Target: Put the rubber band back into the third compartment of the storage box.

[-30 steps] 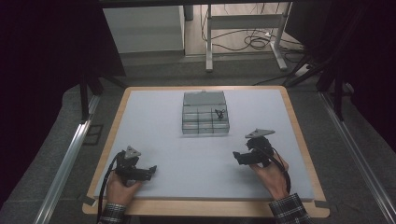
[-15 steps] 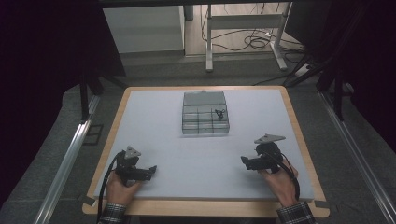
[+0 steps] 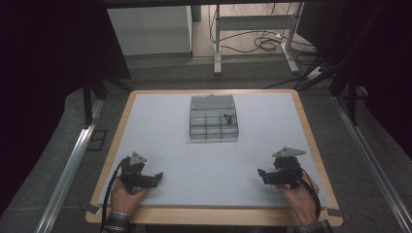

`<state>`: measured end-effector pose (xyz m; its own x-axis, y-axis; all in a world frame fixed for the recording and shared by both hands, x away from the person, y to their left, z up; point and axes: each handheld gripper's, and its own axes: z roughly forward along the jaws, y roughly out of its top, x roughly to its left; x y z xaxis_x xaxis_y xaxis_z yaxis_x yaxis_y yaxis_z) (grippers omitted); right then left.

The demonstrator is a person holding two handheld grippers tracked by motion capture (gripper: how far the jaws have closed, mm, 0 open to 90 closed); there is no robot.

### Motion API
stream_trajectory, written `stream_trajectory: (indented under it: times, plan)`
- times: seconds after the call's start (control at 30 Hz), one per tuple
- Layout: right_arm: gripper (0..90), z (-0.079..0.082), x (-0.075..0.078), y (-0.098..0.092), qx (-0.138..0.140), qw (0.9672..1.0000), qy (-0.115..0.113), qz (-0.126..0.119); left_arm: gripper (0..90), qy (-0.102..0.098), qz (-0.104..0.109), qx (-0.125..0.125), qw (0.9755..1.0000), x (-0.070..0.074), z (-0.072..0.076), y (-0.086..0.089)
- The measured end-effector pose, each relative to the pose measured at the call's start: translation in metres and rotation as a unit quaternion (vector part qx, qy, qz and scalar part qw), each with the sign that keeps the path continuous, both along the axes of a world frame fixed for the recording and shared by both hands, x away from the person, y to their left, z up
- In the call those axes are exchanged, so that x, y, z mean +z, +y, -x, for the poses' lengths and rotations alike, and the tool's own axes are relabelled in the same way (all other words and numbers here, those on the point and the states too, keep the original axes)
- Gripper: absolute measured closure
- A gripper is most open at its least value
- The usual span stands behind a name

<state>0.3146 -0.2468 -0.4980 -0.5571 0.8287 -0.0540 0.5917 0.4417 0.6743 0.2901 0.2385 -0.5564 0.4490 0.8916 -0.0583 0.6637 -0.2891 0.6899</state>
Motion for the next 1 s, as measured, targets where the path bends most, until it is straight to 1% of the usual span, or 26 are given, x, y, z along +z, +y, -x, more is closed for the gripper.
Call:
stream_trajectory:
  times: [0.1, 0.3, 0.53, 0.57, 0.6, 0.63, 0.67, 0.8, 0.83, 0.87, 1.0]
  plan:
    - [14.6, 0.005, -0.003, -0.006, -0.005, 1.0000, -0.001, 0.003, 0.0, 0.000, 0.000, 0.000, 1.0000, 0.000, 0.000, 0.000]
    - [14.6, 0.014, -0.011, -0.018, -0.016, 0.9999, 0.000, -0.005, 0.0, 0.000, -0.001, 0.000, 1.0000, 0.000, 0.000, 0.000]
    - [14.5, 0.023, -0.027, -0.027, -0.020, 0.9997, -0.003, -0.012, 0.0, 0.000, 0.000, 0.000, 1.0000, 0.000, 0.000, 0.000]
    - [14.5, 0.025, -0.029, -0.027, -0.018, 0.9997, -0.012, -0.013, 0.0, 0.000, 0.000, 0.000, 1.0000, 0.000, 0.000, 0.000]
    - [14.5, 0.025, -0.029, -0.027, -0.018, 0.9997, -0.012, -0.013, 0.0, 0.000, 0.000, 0.000, 1.0000, 0.000, 0.000, 0.000]
    - [14.5, 0.027, -0.032, -0.029, -0.016, 0.9994, -0.025, -0.019, 0.0, 0.000, -0.001, 0.000, 1.0000, 0.000, 0.000, 0.000]
    - [14.4, 0.028, -0.032, -0.029, -0.014, 0.9993, -0.029, -0.021, 0.0, 0.000, 0.000, 0.000, 1.0000, 0.000, 0.000, 0.000]
    - [14.2, 0.033, -0.039, -0.034, -0.012, 0.9974, -0.057, -0.042, 0.0, 0.000, 0.000, 0.000, 1.0000, 0.000, 0.000, 0.000]
    - [14.2, 0.034, -0.040, -0.034, -0.014, 0.9969, -0.061, -0.047, 0.0, 0.000, 0.000, 0.000, 1.0000, 0.000, 0.000, 0.000]
    - [14.2, 0.034, -0.041, -0.035, -0.014, 0.9967, -0.065, -0.047, 0.0, 0.000, 0.000, 0.000, 1.0000, 0.000, 0.000, 0.000]
    - [14.1, 0.035, -0.042, -0.035, -0.015, 0.9963, -0.067, -0.051, 0.0, 0.000, 0.000, 0.000, 1.0000, 0.000, 0.000, 0.000]
